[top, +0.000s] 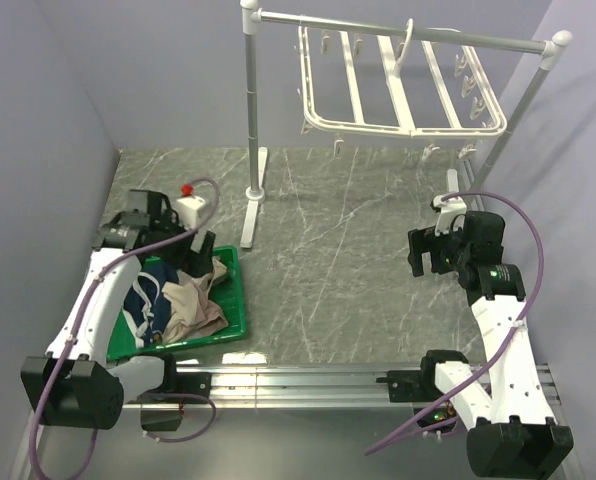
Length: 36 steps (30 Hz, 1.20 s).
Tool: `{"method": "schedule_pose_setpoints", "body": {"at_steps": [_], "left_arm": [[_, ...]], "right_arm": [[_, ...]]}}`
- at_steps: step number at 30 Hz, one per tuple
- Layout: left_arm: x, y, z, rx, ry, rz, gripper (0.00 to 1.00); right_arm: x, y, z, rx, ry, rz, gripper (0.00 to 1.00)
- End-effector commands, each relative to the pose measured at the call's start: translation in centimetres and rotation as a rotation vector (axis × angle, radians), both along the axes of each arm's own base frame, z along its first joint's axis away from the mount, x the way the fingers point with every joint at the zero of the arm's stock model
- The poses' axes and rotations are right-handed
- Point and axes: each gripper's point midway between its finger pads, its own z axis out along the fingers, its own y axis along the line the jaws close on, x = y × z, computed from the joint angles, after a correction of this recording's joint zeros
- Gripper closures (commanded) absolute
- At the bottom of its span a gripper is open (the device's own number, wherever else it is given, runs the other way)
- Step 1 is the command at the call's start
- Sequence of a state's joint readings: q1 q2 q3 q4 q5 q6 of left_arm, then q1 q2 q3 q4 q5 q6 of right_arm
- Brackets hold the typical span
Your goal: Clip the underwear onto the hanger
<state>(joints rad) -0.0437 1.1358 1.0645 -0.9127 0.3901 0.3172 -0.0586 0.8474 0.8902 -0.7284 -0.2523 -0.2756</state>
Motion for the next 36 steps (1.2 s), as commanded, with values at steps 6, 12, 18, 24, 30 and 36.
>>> {"method": "schedule_pose_setpoints", "body": {"at_steps": [6,12,18,24,30,36], "left_arm": [[-0.8,-4.4,-4.0,0.075,0.028,-0.197,0.01],[0.3,-5.1,-5.9,0.131,0.019,-0.208,0.01],[1.4,-4.7,-8.2,0.195,0.038,-0.208,0.01],[1.5,-3.7,-9.3,0.258,0.051,-0.206,0.01],[1.3,-2.5,-10.6,0.318,0.061,-0.195,0.01],[1.1,-2.0,-12.2,0.348,0.078,-0.186,0.01]], "right_arm": [[-0.7,0.2,-0.4,-0.026,0.041,0.047,0.0],[-0.9,0.6,-0.1,-0.008,0.049,0.062,0.0],[-1.0,0.7,0.2,-0.004,0.053,0.064,0.0],[-1.1,0.7,0.5,-0.007,0.042,0.07,0.0],[-1.0,0.6,0.4,-0.009,0.041,0.065,0.0],[-1.0,0.6,0.3,-0.01,0.036,0.065,0.0]]}}
